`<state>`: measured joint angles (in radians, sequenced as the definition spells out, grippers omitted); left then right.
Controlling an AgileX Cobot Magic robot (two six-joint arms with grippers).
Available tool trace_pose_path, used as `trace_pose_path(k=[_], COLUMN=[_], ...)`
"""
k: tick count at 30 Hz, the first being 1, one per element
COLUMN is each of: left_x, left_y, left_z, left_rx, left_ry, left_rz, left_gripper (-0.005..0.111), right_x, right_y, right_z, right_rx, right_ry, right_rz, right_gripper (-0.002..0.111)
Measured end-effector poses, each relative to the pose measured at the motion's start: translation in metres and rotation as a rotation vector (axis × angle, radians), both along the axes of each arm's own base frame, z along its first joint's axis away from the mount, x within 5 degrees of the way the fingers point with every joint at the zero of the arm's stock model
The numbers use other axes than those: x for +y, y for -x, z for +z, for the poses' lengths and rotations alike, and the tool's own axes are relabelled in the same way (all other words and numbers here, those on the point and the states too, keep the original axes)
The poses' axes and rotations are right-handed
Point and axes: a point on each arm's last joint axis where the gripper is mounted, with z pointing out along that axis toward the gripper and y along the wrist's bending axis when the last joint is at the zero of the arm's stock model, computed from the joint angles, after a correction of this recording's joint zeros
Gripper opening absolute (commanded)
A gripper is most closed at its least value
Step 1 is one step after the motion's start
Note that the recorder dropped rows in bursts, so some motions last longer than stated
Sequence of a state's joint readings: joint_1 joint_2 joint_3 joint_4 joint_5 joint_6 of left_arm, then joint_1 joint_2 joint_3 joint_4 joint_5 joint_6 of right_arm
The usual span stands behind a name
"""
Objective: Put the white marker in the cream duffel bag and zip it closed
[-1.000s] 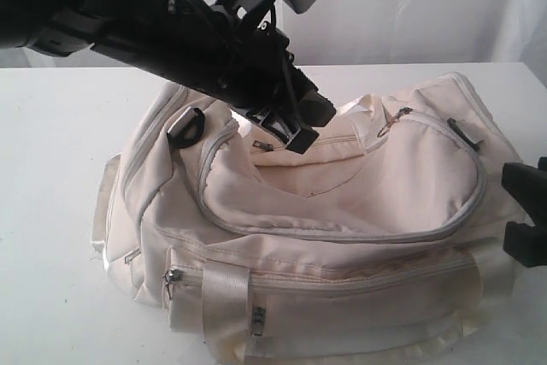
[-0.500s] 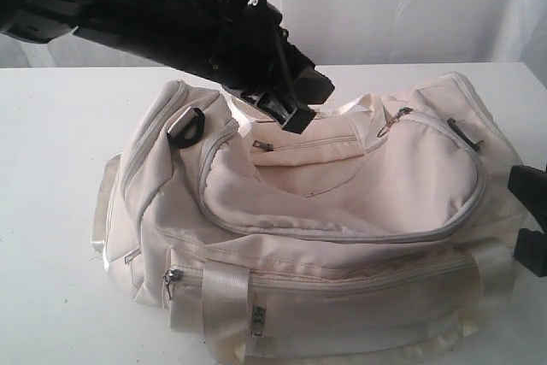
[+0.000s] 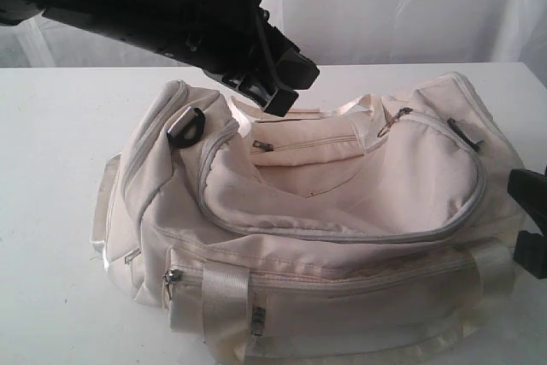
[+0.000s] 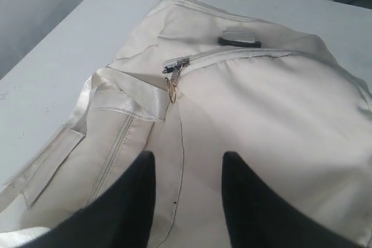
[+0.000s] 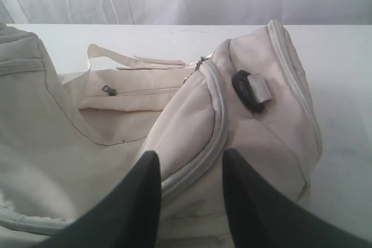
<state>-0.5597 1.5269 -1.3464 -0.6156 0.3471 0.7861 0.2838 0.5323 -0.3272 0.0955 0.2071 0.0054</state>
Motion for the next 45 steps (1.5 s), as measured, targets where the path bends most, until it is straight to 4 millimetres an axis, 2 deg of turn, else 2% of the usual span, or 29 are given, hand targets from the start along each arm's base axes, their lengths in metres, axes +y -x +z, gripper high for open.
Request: trace_pose_path(k=[11,16,20,22,30,36,42,45], left_x=[-0.001,-0.001,-0.001,-0.001,-0.001,-0.001,-0.001,-0.001], left_y=[0.004,0.004,0.004,0.004,0.004,0.004,0.004,0.004], left_z=[-0.003,-0.003,-0.003,-0.003,-0.003,-0.003,-0.003,-0.003], left_rx=[0.051,0.053,0.053,0.053,0.053,0.053,0.053,0.053], left_ry=[-0.010,-0.010,-0.010,-0.010,-0.010,-0.010,-0.010,-0.010], left_rz=[-0.024,-0.026,-0.026,-0.026,-0.026,-0.026,-0.026,-0.026], left_gripper=[0.043,0.043,0.043,0.043,0.043,0.043,0.043,0.043], right_x=[0.000,-0.007,-0.014,-0.016,-0.019,-0.019,-0.019,-0.020], right_y=[0.000,0.017,0.029,0.036,0.047,0.051,0.051,0.053], right_z=[0.000,0.009,0.002,-0.008,-0.038,-0.049,-0.051,-0.059], right_rx=[-0.001,-0.103,-0.155,-0.174,-0.176,-0.185,-0.179,-0.202], right_ry=[0.000,-0.029,-0.040,-0.044,-0.044,-0.047,-0.045,-0.023], right_rz=[0.000,-0.024,-0.062,-0.069,-0.073,-0.073,-0.072,-0.068], right_gripper=[0.034,0.034,0.034,0.034,0.034,0.034,0.034,0.034])
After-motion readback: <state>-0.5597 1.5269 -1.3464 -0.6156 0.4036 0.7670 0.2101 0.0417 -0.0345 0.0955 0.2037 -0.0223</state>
